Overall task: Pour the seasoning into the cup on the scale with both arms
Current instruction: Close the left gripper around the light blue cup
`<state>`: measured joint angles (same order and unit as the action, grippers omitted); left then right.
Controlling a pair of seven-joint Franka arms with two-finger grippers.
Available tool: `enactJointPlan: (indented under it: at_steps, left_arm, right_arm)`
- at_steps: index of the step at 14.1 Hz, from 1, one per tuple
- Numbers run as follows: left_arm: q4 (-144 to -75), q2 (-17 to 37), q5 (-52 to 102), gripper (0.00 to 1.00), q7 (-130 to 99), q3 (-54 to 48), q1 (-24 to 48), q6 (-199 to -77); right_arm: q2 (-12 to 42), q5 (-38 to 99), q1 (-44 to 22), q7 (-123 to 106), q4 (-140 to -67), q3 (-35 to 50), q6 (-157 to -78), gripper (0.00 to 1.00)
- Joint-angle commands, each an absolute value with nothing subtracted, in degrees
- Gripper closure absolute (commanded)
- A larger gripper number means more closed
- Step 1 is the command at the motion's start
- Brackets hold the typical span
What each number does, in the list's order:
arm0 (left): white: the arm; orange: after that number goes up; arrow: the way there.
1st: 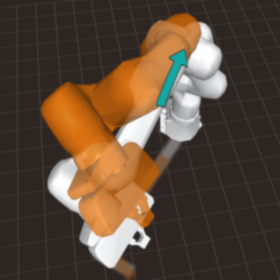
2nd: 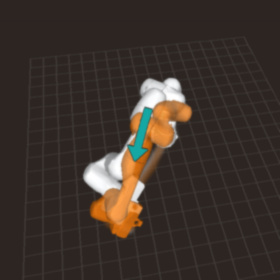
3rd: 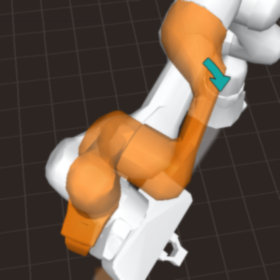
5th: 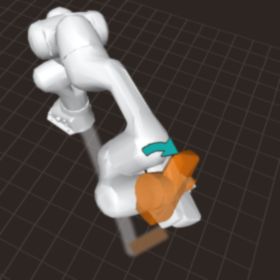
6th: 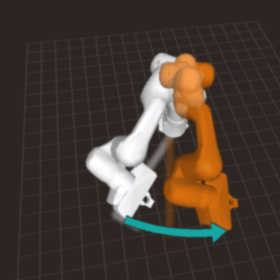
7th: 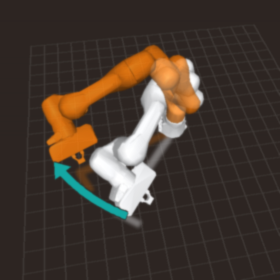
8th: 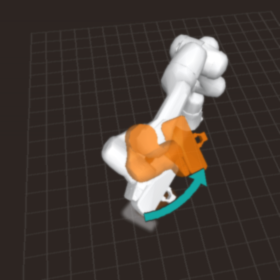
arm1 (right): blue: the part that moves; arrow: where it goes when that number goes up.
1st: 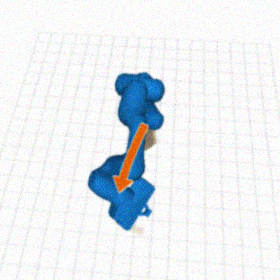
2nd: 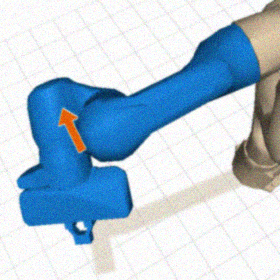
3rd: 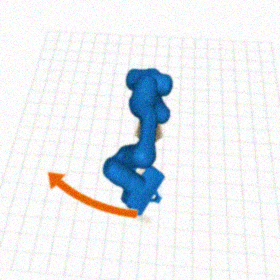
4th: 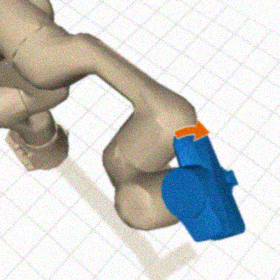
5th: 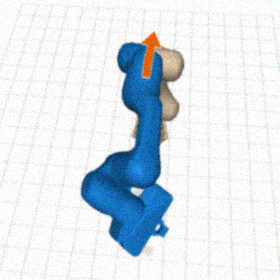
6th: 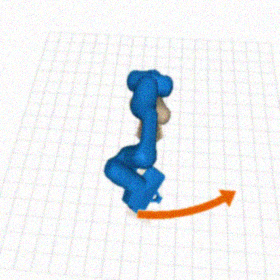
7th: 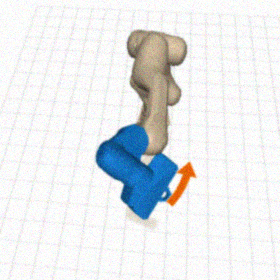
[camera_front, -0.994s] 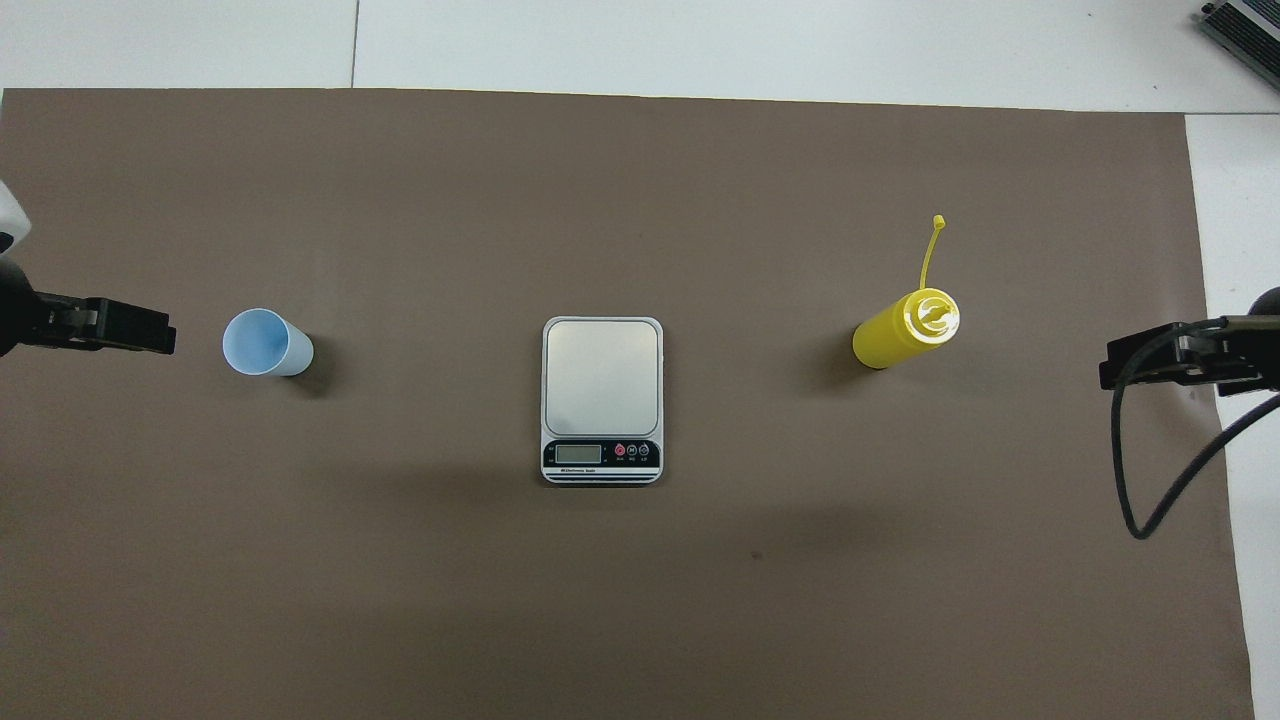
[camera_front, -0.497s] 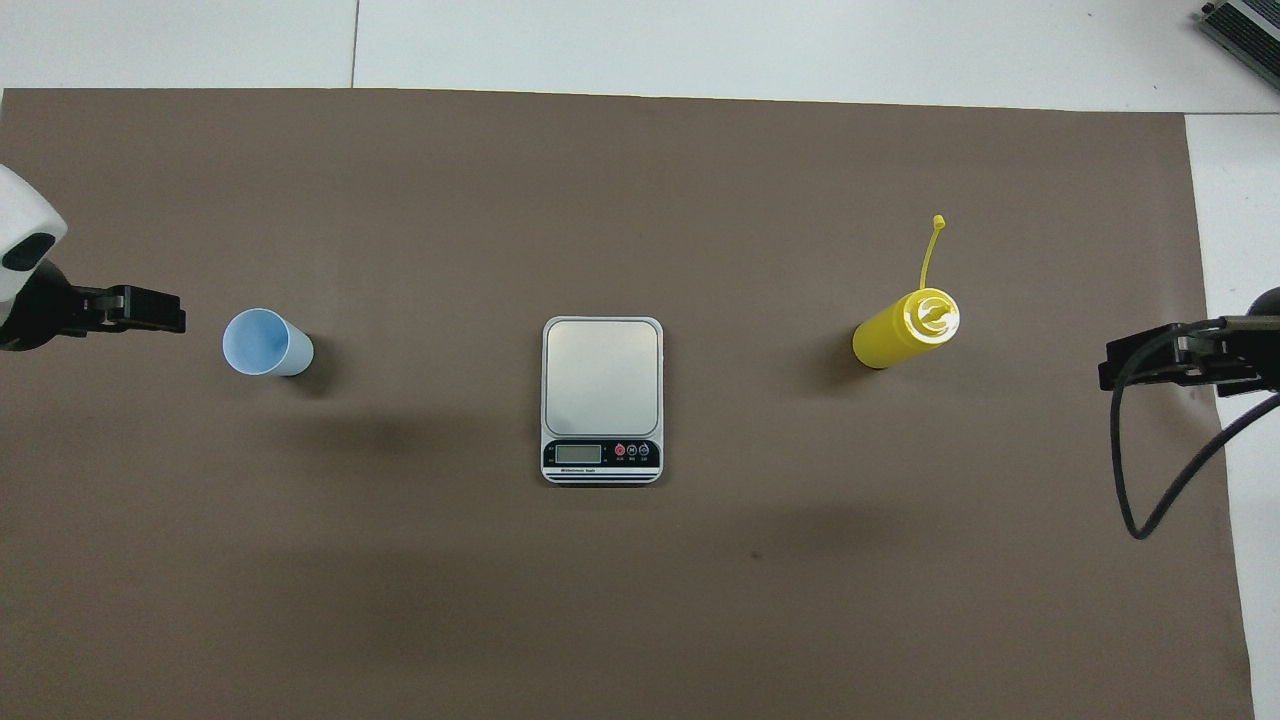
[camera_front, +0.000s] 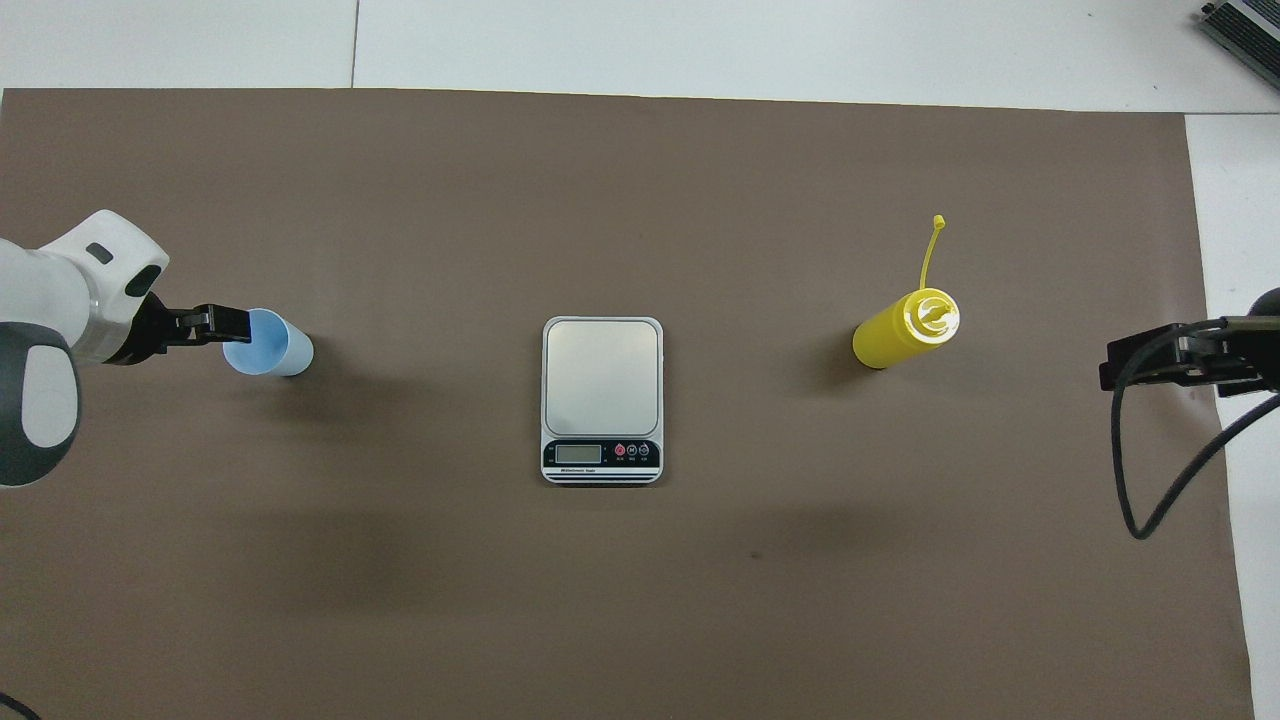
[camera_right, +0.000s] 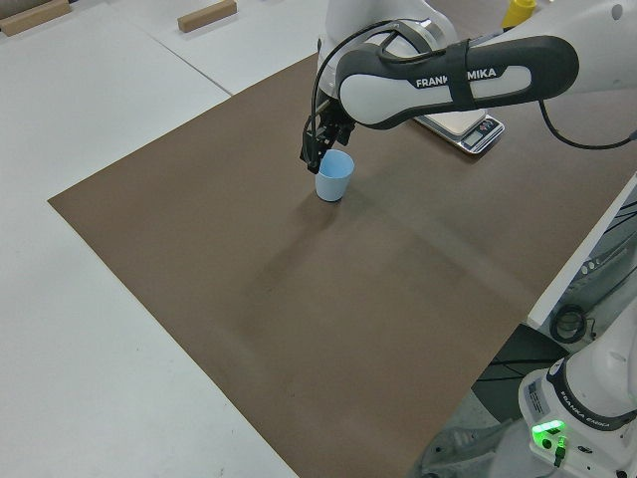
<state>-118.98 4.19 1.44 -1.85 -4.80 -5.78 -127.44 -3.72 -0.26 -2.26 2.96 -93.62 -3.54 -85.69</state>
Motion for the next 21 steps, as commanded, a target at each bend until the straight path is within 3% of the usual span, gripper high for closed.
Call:
enactJointPlan:
  at_steps: [1, 8, 11, 12, 13, 17, 21]
  left_arm:
    - [-120.8, 4.7, 2.1, 0.00, -2.4, -5.1, -6.2, -130.2]
    - [-122.1, 8.3, 2.1, 0.00, -2.8, -5.1, -6.1, -134.8]
    - [-122.2, 8.4, 2.0, 0.48, -2.7, -5.0, -5.7, -134.8]
    - [-122.3, 8.4, 2.1, 0.68, -2.5, -5.1, -5.6, -134.8]
    - [-122.4, 8.4, 2.0, 1.00, -1.9, -5.0, -5.5, -134.7]
    - [-120.6, 8.8, 1.9, 1.00, -0.3, -5.0, -5.5, -132.1]
    - [-110.4, 8.0, 2.1, 1.00, -2.5, -5.5, -4.1, -118.0]
  right_arm:
    - [-5.1, -0.1, -1.6, 3.3, -95.2, -3.3, -86.0, 0.00]
    - [-5.3, -0.1, -1.5, 2.8, -95.2, -3.4, -85.4, 0.00]
    - [-5.3, -0.1, -1.5, 2.8, -95.1, -3.4, -85.4, 0.00]
    - [-5.3, -0.1, -1.5, 2.8, -95.1, -3.4, -85.4, 0.00]
    - [-5.3, -0.1, -1.5, 2.8, -95.1, -3.4, -85.5, 0.00]
    - [-5.3, -0.1, -1.7, 2.9, -95.1, -3.3, -86.0, 0.00]
    - [-5.3, -0.1, -1.7, 2.9, -95.0, -3.3, -86.0, 0.00]
